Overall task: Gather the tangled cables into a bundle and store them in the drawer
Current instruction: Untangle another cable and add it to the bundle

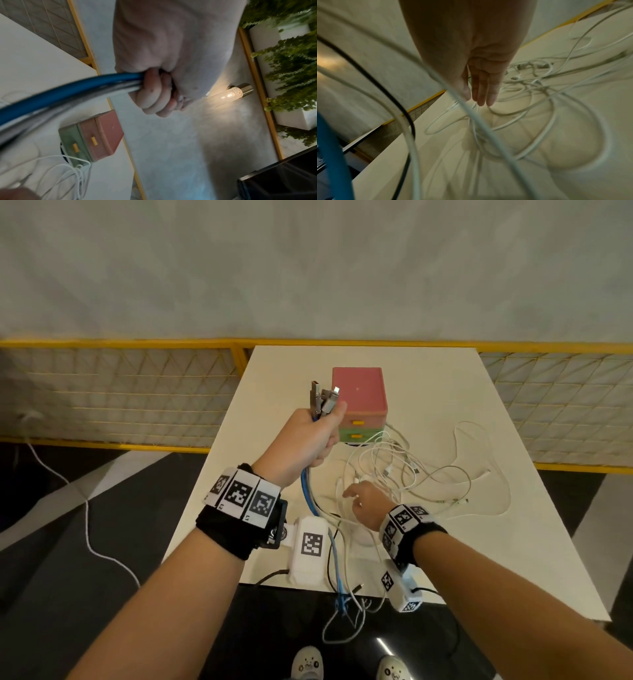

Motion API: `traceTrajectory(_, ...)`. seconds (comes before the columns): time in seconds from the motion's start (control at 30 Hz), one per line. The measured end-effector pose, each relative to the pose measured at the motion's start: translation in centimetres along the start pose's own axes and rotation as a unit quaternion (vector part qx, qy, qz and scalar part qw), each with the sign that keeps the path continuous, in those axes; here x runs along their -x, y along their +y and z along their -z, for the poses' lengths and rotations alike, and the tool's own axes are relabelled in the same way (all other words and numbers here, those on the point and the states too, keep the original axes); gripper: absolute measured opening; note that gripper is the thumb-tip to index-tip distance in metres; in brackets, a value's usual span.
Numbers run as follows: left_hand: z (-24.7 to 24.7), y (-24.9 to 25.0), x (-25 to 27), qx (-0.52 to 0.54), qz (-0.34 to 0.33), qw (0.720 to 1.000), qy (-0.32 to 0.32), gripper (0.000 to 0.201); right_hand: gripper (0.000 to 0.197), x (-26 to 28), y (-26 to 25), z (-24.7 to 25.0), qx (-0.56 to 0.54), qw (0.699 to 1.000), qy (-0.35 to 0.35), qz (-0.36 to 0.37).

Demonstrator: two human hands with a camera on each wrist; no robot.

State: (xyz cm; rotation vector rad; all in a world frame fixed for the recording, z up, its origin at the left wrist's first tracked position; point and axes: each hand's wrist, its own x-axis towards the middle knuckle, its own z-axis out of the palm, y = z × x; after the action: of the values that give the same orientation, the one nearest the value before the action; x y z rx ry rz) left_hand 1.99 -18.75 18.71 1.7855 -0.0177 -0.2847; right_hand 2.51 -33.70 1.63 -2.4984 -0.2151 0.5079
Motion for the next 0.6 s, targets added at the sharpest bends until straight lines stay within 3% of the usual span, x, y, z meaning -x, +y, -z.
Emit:
traceTrajectory(0.23,0.3,-1.0,-1.5,0.012,0.010,1.000,0.006,0.052,0.047,-3.6,-2.3,-1.9,0.105,0.984,-0.123,-0.069)
traceTrajectory(0.33,0.6,-1.2,-2.1,0.016,0.007,1.000,0.016,0.054,0.044,-4.5,-2.7,-2.7,0.125,0.982,-0.089,-0.110)
traceTrajectory(0.6,1.0,-2.0,-3.1,0.044,0.009,0.998,0.035,0.061,0.032,-6.0,-1.4,-3.1,0.030,0.985,-0.034,-0.169)
